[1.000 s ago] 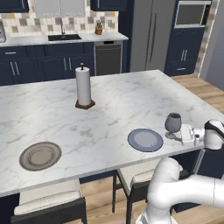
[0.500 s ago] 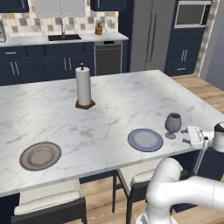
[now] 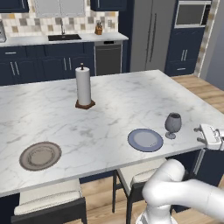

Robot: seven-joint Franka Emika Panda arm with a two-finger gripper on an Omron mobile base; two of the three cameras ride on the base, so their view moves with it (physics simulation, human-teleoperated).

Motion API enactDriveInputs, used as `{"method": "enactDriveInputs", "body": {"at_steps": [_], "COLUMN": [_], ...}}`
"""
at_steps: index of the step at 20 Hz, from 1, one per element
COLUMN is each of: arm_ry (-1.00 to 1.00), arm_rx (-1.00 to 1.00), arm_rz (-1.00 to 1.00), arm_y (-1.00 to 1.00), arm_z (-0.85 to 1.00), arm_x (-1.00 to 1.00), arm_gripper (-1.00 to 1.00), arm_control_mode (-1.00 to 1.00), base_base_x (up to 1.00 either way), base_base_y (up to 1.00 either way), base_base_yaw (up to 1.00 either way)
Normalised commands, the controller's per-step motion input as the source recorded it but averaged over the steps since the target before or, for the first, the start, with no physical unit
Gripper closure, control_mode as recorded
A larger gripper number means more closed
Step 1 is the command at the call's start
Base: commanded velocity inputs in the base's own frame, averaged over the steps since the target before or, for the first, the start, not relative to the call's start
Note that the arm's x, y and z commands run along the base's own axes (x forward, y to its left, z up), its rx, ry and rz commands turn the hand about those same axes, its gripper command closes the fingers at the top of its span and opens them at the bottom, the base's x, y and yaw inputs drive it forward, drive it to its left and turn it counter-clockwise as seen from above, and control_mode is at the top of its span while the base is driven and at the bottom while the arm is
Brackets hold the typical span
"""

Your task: Retrieve the wine glasses from the counter and place one next to each plate.

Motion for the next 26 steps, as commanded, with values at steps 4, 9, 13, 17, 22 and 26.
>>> {"method": "enactDriveInputs", "body": {"at_steps": [4, 9, 13, 17, 22, 26], "arm_ry": [-0.12, -0.16, -0.16, -0.1, -0.08, -0.13], "arm_rx": [0.0, -0.07, -0.13, 0.0, 0.0, 0.0], "arm_rz": [0.0, 0.0, 0.0, 0.0, 0.02, 0.03], "arm_y": [0.31, 0.74, 0.73, 0.21, 0.24, 0.38], "arm_z": [0.8, 0.55, 0.57, 0.71, 0.8, 0.72], "arm_x": [-0.41, -0.21, -0.21, -0.39, -0.36, -0.64], "arm_gripper": [-1.0, -1.0, -1.0, -1.0, -1.0, -1.0], "arm_control_mode": [-1.0, -1.0, -1.0, -1.0, -1.0, -1.0], "base_base_x": [0.0, 0.0, 0.0, 0.0, 0.0, 0.0], "base_base_y": [0.0, 0.0, 0.0, 0.0, 0.0, 0.0], "base_base_yaw": [0.0, 0.0, 0.0, 0.0, 0.0, 0.0]}}
